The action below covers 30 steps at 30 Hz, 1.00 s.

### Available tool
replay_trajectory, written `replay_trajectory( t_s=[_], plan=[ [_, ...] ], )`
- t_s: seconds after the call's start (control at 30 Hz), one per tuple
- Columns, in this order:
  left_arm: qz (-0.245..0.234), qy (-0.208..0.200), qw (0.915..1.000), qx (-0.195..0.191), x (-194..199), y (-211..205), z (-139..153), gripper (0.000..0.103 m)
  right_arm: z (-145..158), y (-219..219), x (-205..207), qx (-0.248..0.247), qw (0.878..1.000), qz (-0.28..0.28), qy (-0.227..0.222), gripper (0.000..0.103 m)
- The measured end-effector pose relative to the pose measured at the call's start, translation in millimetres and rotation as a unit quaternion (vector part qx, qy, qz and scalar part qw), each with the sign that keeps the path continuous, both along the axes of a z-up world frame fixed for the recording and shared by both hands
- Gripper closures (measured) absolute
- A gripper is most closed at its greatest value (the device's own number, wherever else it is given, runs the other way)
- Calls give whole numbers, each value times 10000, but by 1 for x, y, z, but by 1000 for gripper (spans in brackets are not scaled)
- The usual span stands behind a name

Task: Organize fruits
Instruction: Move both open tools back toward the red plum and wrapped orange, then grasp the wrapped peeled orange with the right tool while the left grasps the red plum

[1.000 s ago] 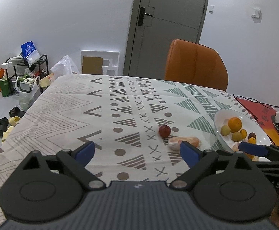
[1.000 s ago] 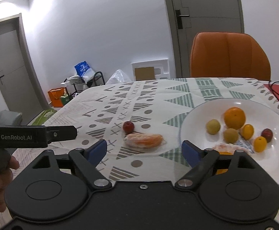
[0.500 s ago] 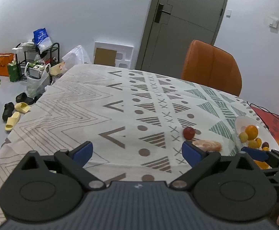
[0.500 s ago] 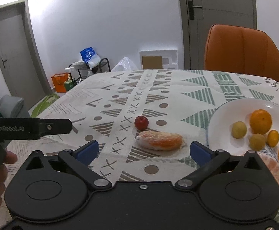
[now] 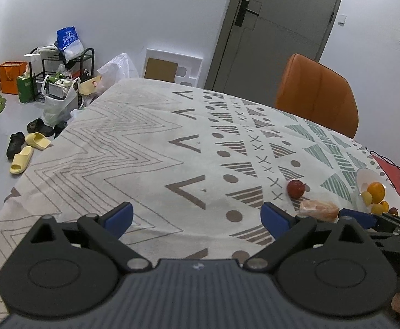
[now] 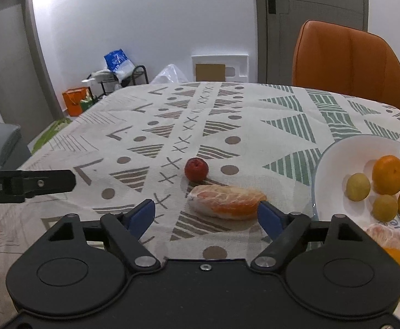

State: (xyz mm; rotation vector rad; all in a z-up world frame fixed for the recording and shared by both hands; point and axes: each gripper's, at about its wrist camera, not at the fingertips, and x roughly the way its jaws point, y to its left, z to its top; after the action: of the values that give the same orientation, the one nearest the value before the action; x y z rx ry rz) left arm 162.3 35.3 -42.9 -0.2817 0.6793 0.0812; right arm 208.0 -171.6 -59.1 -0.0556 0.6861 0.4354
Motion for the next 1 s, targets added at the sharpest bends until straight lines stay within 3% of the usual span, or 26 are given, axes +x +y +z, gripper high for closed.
replay_trajectory(
  t_s=[0.4,0.47,0.53,1.0],
  plan=[
    [48,64,9999,-70,7,7,-6,5,-9,18,14,-633,9979,9,-134,25],
    [42,66,9999,-66,8,7,-6,5,-8,18,15,-656,9977,4,-152,29],
    [44,66,9999,-66,9,7,-6,5,-7,18,15,-734,9970,35,-229,42],
    [-166,-32,9998,69,19,-16,0,5,13,-1,3,-340,9985,152,-405,46]
  ],
)
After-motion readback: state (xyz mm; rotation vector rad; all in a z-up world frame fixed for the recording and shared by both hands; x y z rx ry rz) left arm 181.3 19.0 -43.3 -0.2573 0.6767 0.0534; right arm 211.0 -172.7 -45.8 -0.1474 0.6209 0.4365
